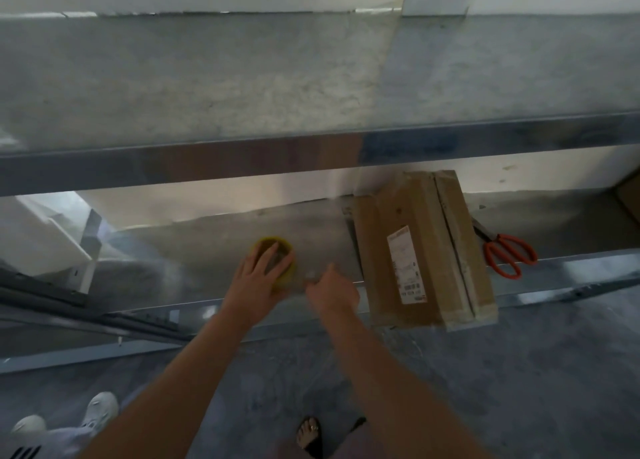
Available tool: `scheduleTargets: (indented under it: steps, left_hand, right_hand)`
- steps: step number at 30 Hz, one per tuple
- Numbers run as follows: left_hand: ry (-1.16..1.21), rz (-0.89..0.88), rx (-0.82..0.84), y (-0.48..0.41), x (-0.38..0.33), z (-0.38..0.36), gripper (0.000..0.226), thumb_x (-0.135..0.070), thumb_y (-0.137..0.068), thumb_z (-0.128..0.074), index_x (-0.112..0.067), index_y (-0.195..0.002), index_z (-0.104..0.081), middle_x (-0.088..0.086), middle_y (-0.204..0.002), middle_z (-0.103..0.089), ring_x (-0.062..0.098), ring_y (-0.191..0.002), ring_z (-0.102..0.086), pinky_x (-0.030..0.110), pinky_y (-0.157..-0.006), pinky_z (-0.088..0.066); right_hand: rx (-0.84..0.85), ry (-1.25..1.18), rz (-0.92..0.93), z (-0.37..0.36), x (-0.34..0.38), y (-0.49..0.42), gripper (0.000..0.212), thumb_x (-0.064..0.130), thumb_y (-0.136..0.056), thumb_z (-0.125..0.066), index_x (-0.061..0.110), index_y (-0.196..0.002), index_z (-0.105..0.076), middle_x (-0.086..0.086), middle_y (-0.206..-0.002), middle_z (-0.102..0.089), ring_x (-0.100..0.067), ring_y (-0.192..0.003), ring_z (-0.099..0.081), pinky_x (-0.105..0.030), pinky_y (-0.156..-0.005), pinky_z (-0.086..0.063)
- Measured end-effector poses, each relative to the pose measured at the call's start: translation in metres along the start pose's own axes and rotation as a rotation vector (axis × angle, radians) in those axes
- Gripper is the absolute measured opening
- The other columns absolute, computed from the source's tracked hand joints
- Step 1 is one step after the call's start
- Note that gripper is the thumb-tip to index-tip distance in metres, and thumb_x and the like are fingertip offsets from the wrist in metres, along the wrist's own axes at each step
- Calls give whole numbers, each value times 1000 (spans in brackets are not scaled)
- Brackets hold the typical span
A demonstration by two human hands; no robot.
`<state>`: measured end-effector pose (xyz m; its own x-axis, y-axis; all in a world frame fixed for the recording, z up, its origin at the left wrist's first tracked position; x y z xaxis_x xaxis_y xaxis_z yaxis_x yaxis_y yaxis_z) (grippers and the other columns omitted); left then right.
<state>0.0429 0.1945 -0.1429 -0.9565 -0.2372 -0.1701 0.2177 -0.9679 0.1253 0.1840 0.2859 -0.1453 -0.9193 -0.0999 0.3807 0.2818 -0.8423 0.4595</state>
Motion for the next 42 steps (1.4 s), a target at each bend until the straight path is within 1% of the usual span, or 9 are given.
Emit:
scheduleTargets:
  steps: [4, 9, 18, 23, 27, 30, 34, 39, 42]
  left_hand:
    - [-63, 40, -10, 15, -11, 7, 76, -64, -87, -12, -27, -153, -9, 1, -161, -5, 27, -146, 12, 43, -118, 0]
    - [-1, -70, -195, 41, -65, 36, 75, -60, -95, -14, -10, -144, -41, 8, -153, -34, 33, -145, -20, 49, -117, -16]
    - [255, -65, -211, 62, -212, 16, 63, -51, -97, -32, -17, -150, -26, 0, -155, -30, 18, -143, -27, 30, -119, -11]
    - [508, 148, -251, 71, -278, -7, 61, -49, -98, -39, -25, -151, -24, -5, -155, -30, 16, -140, -30, 33, -115, -28]
    - [724, 285, -296, 57, -310, -8, 64, -44, -97, -45, -32, -153, -16, -7, -156, -25, 11, -139, -30, 27, -113, -28]
    - [826, 358, -250, 44, -320, -7, 67, -46, -96, -47, -33, -153, -14, -8, -151, -33, 3, -125, -42, 30, -104, -44]
    - [841, 462, -199, 44, -319, -15, 68, -52, -92, -50, -45, -149, -13, -10, -115, -61, -3, -84, -62, 7, -72, -44]
    - [798, 444, -277, 35, -298, -11, 57, -60, -82, -59, -40, -132, -40, -27, -105, -60, -2, -103, -61, 3, -76, -39]
    - [718, 457, -303, 21, -293, -8, 62, -46, -84, -66, -36, -134, -32, -11, -106, -66, 13, -98, -66, 21, -75, -49]
  right_hand:
    - [-91, 52, 226, 28, -4, 25, 35, 37, -95, -53, 20, -123, -42, -6, -116, -64, -26, -106, -61, -33, -75, -48]
    - [-311, 199, 570, 68, -36, 83, 55, 40, -97, -45, 20, -148, -41, -7, -155, -36, -30, -148, -23, -48, -118, -25]
    - [-637, 101, 660, 140, -188, 114, 44, 24, -91, -63, 21, -135, -58, -6, -143, -53, -30, -140, -39, -50, -116, -31]
    - [-533, -113, 495, 161, -266, 85, 48, 17, -90, -67, 12, -136, -55, -9, -143, -51, -29, -136, -41, -50, -109, -41]
    - [-176, -229, 391, 166, -277, 59, 58, 25, -96, -60, 27, -149, -37, 2, -150, -43, -17, -138, -38, -33, -115, -29]
    - [-3, -408, 415, 165, -267, 53, 61, 12, -93, -63, 30, -146, -40, 14, -130, -56, -3, -120, -53, -32, -108, -44]
    - [32, -560, 424, 164, -264, 47, 57, 11, -87, -71, 43, -127, -46, 16, -116, -64, 9, -103, -59, -20, -98, -48]
    - [46, -596, 435, 163, -267, 34, 58, 20, -80, -81, 48, -120, -49, 24, -101, -67, 12, -98, -61, -12, -86, -51]
    - [-36, -577, 445, 161, -256, 30, 53, 26, -80, -81, 37, -124, -53, 16, -106, -67, 9, -97, -62, -8, -80, -51]
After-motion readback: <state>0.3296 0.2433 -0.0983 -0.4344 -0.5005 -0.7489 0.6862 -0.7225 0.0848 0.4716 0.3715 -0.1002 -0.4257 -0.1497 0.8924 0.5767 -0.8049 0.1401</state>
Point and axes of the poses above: each hand's wrist, its own y-axis away from the middle knuckle, its own z-axis out of the back of the hand, x = y × z, the point moved 2 cm from there along -y, towards the middle knuckle
